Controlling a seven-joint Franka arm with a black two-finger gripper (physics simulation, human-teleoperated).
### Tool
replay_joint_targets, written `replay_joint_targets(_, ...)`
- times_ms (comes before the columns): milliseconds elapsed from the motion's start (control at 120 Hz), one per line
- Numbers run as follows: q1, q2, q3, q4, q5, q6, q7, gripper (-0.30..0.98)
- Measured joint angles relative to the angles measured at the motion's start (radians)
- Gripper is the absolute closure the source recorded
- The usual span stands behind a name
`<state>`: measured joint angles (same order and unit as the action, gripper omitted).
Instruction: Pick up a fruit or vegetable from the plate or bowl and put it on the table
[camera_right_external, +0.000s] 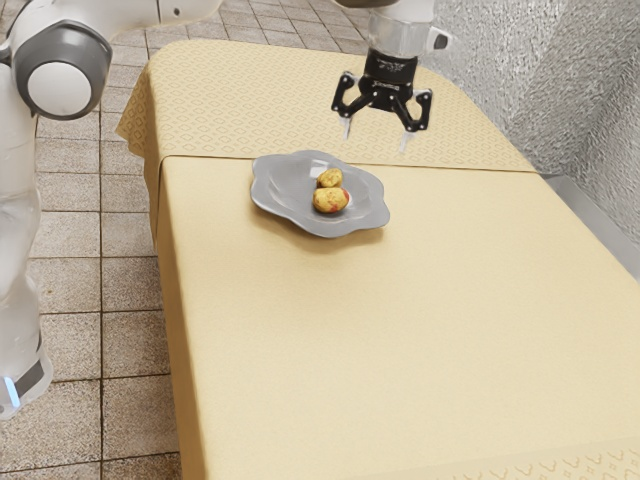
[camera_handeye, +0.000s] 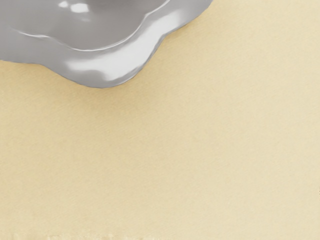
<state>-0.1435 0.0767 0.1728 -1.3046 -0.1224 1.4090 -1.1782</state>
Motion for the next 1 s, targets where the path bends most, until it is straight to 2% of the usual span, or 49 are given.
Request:
replay_joint_targets(200,0.003,-0.002,0.0,0.0,-0.003,-0.015,-0.333,0.0)
replay_joint_targets(267,0.001,-0.005,-0.003,0.002,0.002,-0.017,-0.351,0.0)
replay_joint_targets(342,0.017,0.011,-0.002,0.022,0.01,-0.016,-0.297,0.0)
replay_joint_targets(442,0.088,0.022,-0.019,0.04,-0.008,-0.015,-0.108,0.0)
replay_joint_targets(708,0.06,0.042,-0.02,0.032,-0.004,-0.008,0.51,0.0)
replay_joint_targets(758,0.048,0.03,0.008,-0.043,0.005,0.012,0.629,0.0)
replay_joint_targets(858,0.048,-0.07,0.064,-0.265,0.017,0.111,0.843,0.0)
replay_joint_targets(1000,0.112,-0.129,0.095,-0.356,0.023,0.22,1.108,0.0)
